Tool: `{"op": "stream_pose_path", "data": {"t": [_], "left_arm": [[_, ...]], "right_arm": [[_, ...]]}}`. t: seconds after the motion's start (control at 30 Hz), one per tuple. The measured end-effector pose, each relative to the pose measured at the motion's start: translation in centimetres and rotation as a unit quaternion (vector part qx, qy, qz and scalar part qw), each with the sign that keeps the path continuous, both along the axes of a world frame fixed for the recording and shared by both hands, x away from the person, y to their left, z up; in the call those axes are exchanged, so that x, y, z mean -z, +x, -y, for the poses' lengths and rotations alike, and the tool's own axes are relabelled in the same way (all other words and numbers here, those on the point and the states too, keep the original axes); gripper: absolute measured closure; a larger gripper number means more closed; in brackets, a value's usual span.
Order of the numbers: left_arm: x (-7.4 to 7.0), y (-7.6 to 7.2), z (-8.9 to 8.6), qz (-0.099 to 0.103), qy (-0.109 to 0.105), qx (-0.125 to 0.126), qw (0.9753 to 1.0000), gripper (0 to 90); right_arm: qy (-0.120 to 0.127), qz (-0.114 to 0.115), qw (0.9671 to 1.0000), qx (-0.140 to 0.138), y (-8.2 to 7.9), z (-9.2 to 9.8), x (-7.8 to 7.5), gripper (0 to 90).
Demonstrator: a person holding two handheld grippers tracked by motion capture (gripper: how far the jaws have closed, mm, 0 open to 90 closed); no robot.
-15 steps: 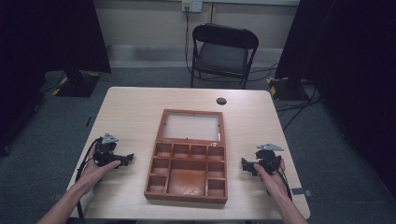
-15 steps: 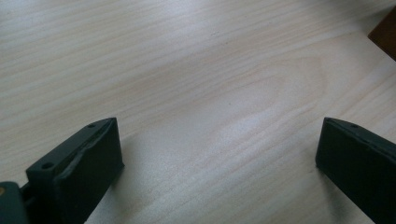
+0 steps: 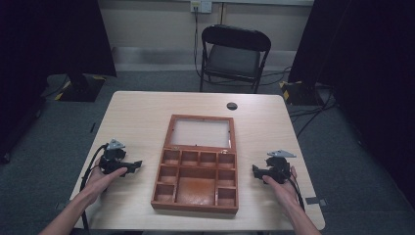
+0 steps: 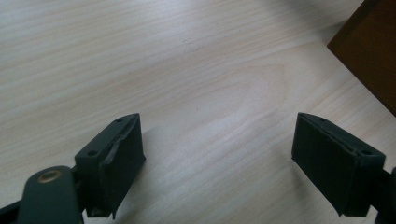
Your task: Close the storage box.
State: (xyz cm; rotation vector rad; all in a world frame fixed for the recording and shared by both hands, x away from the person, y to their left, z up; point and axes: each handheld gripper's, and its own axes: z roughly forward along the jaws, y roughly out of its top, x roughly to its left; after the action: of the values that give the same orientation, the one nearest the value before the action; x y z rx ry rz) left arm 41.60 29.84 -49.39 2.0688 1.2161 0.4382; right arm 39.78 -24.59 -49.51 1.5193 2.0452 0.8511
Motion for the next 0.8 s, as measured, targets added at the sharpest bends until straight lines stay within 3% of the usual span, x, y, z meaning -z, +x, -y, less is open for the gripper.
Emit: {"op": "stream_pose_path", "data": {"t": [0.13, 0.23, 0.33, 0.47, 0.57, 0.67, 0.73, 0.8], "left_arm": [[-0.8, 0.1, 0.7, 0.002, -0.022, 0.004, 0.9997, 16.4], [-1.5, 0.0, 1.1, 0.0, -0.042, 0.01, 0.9991, 16.8], [-2.1, -0.4, 1.9, 0.013, -0.033, 0.028, 0.999, 21.2], [-2.8, -0.3, 2.6, 0.029, -0.047, 0.027, 0.9981, 21.0], [-3.5, 0.1, 3.0, 0.021, -0.049, 0.04, 0.9978, 20.5], [-3.8, 0.4, 3.5, 0.049, -0.044, 0.036, 0.9972, 22.2], [-3.9, 0.9, 3.7, 0.028, -0.04, 0.046, 0.9977, 21.7], [-4.1, 1.2, 3.8, 0.031, -0.04, 0.045, 0.9977, 21.7]], "right_arm": [[0.008, 0.006, 0.9999, -0.009, 0.0, -0.3, -0.7, 14.4], [0.022, 0.026, 0.9993, -0.014, -0.2, -0.4, -1.4, 14.4], [0.035, 0.007, 0.9989, -0.031, -0.2, -0.5, -1.9, 14.5], [0.034, 0.022, 0.9986, -0.033, 0.0, -0.7, -2.8, 14.4], [0.03, 0.029, 0.9986, -0.034, 0.2, -0.9, -3.1, 14.4], [0.032, 0.037, 0.9978, -0.044, 0.3, -1.3, -3.4, 15.7], [0.032, 0.037, 0.9973, -0.054, 0.4, -1.9, -3.7, 15.9], [0.034, 0.038, 0.997, -0.058, 0.5, -2.1, -3.8, 16.0]]}}
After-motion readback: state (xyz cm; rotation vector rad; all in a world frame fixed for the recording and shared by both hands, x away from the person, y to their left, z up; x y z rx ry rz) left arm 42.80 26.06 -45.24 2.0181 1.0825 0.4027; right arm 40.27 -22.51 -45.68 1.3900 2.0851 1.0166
